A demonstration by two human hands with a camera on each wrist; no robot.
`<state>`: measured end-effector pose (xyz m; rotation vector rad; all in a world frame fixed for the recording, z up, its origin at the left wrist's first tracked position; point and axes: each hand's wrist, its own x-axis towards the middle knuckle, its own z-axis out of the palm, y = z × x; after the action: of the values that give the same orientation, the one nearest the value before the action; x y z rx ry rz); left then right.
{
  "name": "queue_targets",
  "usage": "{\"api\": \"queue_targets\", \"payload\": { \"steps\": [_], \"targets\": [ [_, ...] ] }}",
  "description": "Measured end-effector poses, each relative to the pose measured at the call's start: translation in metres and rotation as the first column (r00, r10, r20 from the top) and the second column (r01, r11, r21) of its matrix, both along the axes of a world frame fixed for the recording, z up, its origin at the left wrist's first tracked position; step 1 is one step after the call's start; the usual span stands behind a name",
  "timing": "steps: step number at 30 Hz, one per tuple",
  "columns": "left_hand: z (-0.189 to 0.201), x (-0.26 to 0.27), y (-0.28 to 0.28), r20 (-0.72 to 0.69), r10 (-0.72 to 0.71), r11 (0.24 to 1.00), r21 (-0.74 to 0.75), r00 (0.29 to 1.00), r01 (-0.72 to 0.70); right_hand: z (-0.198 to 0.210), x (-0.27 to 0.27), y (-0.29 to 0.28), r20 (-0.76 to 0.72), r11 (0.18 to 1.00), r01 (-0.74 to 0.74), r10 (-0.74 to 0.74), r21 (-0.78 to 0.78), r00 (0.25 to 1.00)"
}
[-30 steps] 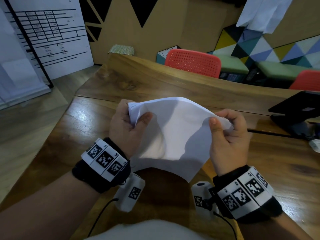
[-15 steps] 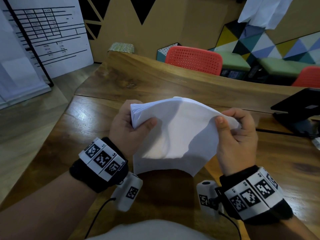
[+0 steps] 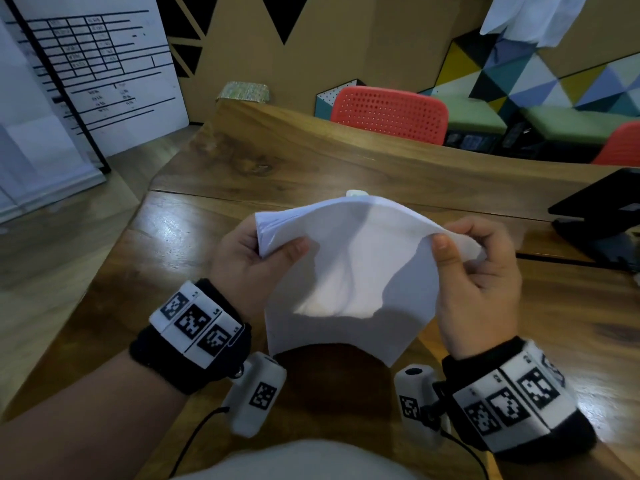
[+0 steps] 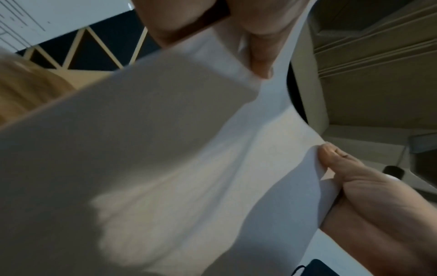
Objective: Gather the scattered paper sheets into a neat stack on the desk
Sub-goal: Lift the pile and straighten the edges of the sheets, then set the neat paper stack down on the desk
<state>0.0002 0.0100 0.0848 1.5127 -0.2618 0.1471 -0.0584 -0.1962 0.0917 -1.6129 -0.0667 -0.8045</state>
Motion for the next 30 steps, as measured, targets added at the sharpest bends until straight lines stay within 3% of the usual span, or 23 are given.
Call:
{"api": "queue_targets", "payload": {
  "steps": [3,7,12,16,20,25,30],
  "targets": [
    [-0.01,-0.002,-0.008,-0.131,0.009,1.0,0.015,0.991,-0.007,-0.009,0.002,-0.005,-0.044,0.998,-0.02,0.023,0.053,0.999],
    [-0.019,-0.003,-0.013,-0.26,0.032,0.999,-0.014,0.965,-0.037,-0.02,0.006,-0.01,-0.229,0.982,-0.06,0.101,0.177,0.968],
    [-0.016,-0.007,-0.016,-0.255,0.051,0.999,-0.003,0.966,-0.054,-0.014,-0.004,-0.013,-0.191,0.987,-0.064,0.092,0.148,0.977],
    [-0.025,-0.009,-0.021,-0.305,0.039,0.998,0.063,0.952,-0.021,-0.027,-0.004,-0.017,-0.273,0.988,-0.028,0.07,0.152,0.96],
    [-0.022,0.004,-0.03,-0.305,0.078,0.994,0.099,0.949,-0.05,-0.034,0.007,-0.037,-0.266,0.977,-0.099,0.148,0.187,0.952],
    [-0.006,0.052,-0.064,-0.349,0.082,0.997,0.043,0.933,-0.071,-0.045,0.032,-0.083,-0.441,0.977,-0.141,0.199,0.161,0.875],
    [-0.009,0.128,-0.124,-0.377,0.016,0.998,0.061,0.926,0.008,-0.045,0.075,-0.133,-0.517,0.986,-0.044,0.123,0.161,0.847]
  ]
}}
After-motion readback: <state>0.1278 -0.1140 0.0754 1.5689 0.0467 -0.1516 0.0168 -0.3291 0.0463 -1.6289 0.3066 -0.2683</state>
